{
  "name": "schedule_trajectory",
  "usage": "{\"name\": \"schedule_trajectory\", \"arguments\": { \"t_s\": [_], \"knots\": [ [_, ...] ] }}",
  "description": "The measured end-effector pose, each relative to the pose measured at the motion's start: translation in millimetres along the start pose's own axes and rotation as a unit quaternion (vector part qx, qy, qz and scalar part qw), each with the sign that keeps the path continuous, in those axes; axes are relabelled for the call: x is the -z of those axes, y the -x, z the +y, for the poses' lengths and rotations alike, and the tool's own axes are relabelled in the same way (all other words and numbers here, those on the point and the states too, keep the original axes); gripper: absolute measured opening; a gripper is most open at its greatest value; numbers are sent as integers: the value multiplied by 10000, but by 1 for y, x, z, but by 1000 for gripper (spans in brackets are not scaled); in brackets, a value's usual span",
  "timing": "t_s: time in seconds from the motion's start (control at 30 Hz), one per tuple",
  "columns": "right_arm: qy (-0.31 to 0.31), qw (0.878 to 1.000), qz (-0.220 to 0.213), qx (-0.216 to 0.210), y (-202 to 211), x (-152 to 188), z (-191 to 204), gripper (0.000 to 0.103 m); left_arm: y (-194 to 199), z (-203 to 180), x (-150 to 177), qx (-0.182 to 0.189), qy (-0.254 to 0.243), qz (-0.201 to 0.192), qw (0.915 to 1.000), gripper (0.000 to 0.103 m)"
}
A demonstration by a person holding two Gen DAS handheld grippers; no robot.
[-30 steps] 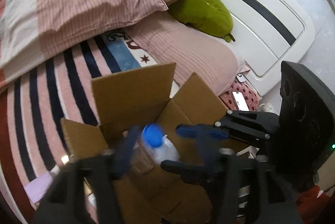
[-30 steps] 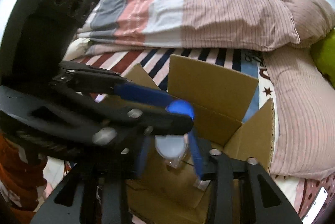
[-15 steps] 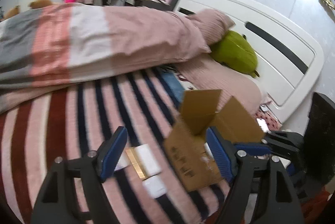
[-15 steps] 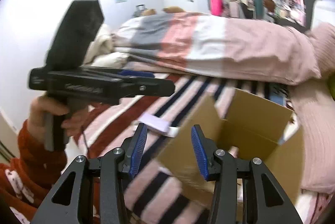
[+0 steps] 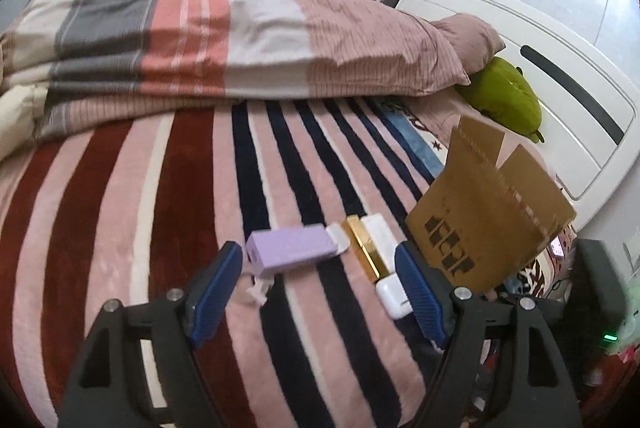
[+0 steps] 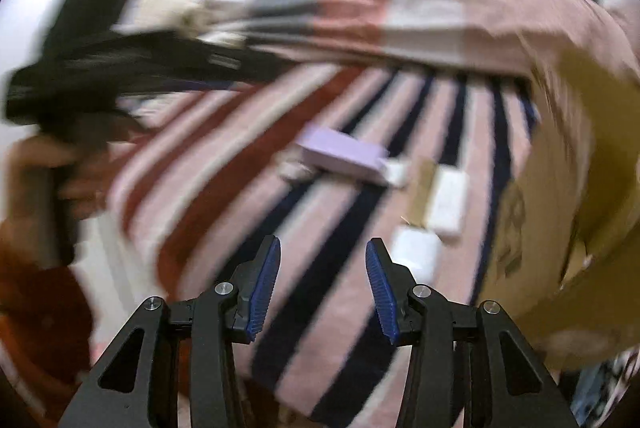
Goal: Organize rigid objects
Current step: 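Grasp the white earbud case with the right gripper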
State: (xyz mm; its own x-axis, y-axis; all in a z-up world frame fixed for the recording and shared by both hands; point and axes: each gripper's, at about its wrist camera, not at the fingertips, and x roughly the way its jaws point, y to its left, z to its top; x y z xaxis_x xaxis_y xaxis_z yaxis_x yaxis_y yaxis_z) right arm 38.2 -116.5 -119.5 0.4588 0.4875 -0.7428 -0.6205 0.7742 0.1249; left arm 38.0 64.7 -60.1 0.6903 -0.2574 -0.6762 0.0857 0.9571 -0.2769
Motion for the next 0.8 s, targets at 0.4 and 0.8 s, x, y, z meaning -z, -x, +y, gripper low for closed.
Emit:
{"name": "schedule_trajectory", "arguments": {
  "t_s": [0.4, 0.8],
  "knots": [
    [106, 9904, 159, 1368, -51, 2, -14, 43, 3, 4, 13, 136, 42, -14, 9999, 76],
    [-154, 9934, 159, 1129, -61, 4, -27, 41, 6, 9, 15, 101, 73, -4, 9999, 76]
  ]
}}
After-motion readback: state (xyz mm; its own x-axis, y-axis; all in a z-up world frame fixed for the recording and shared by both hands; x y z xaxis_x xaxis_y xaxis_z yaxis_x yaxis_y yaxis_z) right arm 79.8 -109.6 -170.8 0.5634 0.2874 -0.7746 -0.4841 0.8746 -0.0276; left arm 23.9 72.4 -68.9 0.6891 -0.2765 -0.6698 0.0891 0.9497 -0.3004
